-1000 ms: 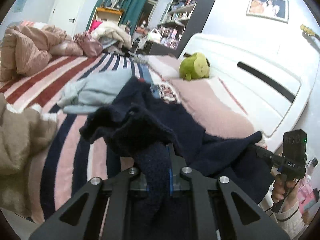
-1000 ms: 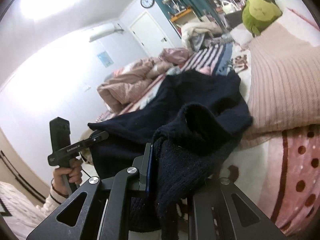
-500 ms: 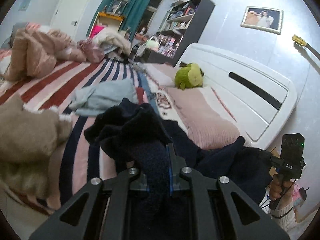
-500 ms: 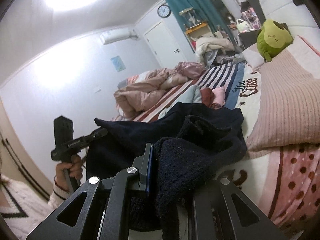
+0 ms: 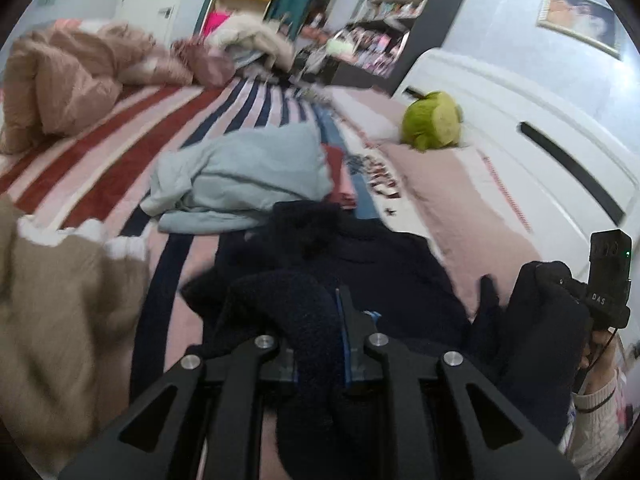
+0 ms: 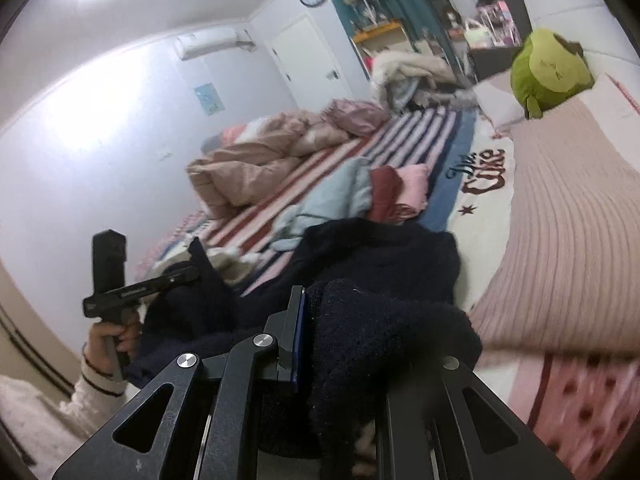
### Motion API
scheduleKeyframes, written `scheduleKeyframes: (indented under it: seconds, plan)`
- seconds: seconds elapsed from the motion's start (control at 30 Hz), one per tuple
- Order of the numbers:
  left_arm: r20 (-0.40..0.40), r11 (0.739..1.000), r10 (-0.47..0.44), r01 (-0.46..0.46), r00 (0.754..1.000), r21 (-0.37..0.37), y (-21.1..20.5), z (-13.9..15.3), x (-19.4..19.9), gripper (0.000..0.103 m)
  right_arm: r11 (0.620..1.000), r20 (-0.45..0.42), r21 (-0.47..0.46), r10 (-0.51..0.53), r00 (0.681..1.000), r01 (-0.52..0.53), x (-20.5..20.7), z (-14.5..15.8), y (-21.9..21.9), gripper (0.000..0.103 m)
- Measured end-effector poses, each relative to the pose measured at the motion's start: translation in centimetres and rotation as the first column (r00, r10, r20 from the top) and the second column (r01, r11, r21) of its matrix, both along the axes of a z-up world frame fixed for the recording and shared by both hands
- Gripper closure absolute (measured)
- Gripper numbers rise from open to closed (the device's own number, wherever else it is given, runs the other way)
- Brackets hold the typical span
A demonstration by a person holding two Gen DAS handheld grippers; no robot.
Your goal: Fold small clothes
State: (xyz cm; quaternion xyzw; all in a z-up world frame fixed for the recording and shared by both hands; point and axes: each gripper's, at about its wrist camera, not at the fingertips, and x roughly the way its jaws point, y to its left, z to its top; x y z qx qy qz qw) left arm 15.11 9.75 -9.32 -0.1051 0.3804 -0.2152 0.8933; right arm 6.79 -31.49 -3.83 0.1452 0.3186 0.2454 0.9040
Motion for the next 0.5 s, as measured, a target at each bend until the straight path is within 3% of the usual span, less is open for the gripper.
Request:
scheduleKeyframes:
  seconds: [0.17, 0.23, 0.3, 0.33, 0.4, 0.47, 0.5]
  plan:
    - [-0.120, 0.999, 0.009, -0.005, 0.993, 0.037, -1.3, -4.4, 6.7, 0.088, 0.996, -0.165, -0.066, -0.063, 0.984, 0.052, 8.6, -4.7, -0.8, 0.091]
    - [-0.162, 0.999, -0.013, 0.017, 0.987, 0.026, -1.7, -5.6, 8.0, 0.076, 0.993, -0.219, -0.099, -0.084, 0.972, 0.063, 11.0, -7.0, -0.9, 0.090]
    - [-0.218, 0.998, -0.061, 0.057, 0.974, -0.025, -2.0, -6.6, 8.9, 0.051, 0.991, -0.271, -0.113, -0.095, 0.958, 0.066, 12.7, -9.1, -0.9, 0.089]
    - [-0.222, 0.996, -0.080, 0.072, 0.972, -0.045, -2.0, -6.6, 8.9, 0.048, 0.992, -0.291, -0.107, -0.096, 0.952, 0.067, 13.1, -9.8, -1.1, 0.087]
    - [-0.208, 0.994, -0.106, 0.094, 0.972, -0.063, -2.0, -5.8, 8.1, 0.032, 0.996, -0.320, -0.066, -0.084, 0.944, 0.066, 13.6, -10.7, -1.5, 0.081]
    - [-0.199, 0.989, -0.139, 0.124, 0.970, -0.086, -1.8, -4.6, 6.9, 0.021, 0.998, -0.317, -0.024, -0.055, 0.947, 0.050, 13.0, -10.5, -1.9, 0.070]
    - [-0.193, 0.986, -0.154, 0.139, 0.969, -0.090, -1.6, -4.0, 6.3, 0.018, 0.999, -0.311, -0.005, -0.042, 0.950, 0.042, 12.5, -10.1, -2.2, 0.056]
